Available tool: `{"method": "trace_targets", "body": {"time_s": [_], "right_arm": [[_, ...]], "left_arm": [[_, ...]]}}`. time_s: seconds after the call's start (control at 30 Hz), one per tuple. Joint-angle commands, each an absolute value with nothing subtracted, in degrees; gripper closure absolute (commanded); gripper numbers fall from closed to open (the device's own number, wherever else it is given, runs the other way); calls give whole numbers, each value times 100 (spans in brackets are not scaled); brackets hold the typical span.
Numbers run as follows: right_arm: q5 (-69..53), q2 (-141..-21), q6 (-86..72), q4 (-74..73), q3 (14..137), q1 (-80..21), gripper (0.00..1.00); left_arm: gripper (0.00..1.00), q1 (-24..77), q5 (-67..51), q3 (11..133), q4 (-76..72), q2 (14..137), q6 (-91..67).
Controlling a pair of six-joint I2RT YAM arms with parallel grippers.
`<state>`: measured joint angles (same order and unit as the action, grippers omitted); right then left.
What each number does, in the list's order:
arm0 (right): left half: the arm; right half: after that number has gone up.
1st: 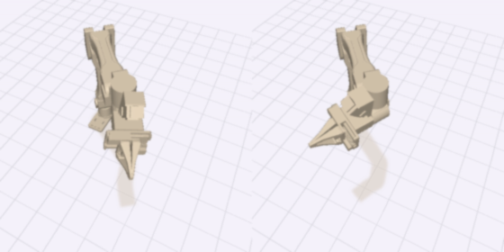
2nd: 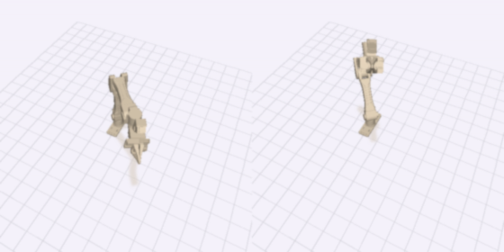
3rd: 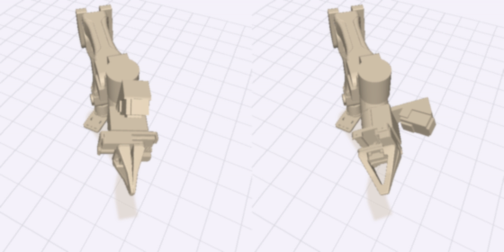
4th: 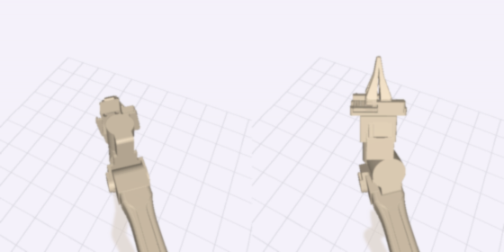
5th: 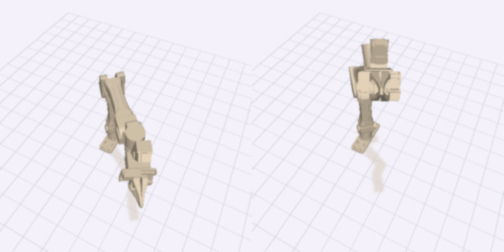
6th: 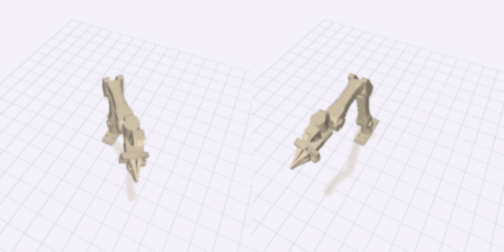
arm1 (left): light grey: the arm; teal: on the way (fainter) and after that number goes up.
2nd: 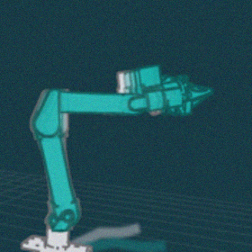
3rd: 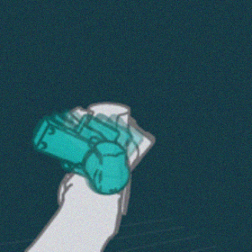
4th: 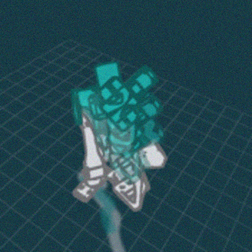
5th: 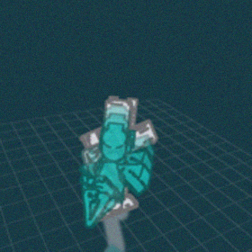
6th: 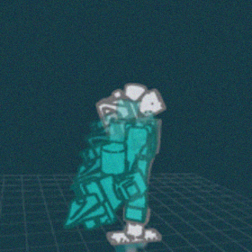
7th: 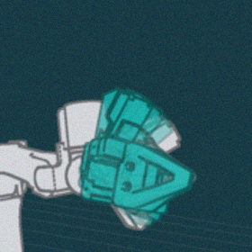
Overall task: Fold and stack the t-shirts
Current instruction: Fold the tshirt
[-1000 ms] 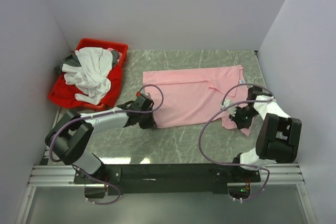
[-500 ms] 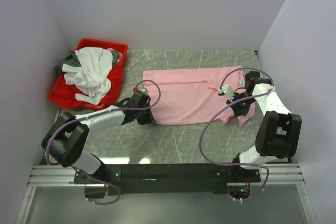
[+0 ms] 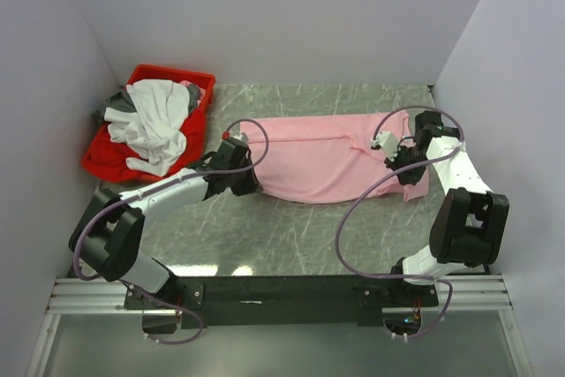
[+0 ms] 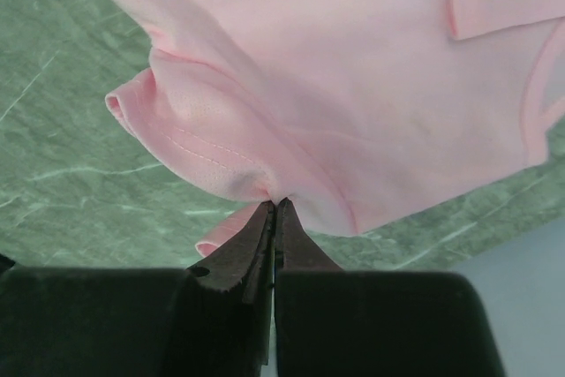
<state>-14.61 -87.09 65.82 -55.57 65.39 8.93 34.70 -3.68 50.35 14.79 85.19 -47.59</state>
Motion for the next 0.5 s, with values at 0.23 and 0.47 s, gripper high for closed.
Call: {"method": "trace_targets", "body": {"time_s": [0.23,0.47], "right_arm": [[-1397,-8569,6249,-4957,7136,896,100],[-1318,-8850,6056,-4667,7365,896,100]], "left_arm": [[99,3191,-360,5502,1591,8657,-4526],[99,3138,-308,5792,1696,9017,-4518]]}}
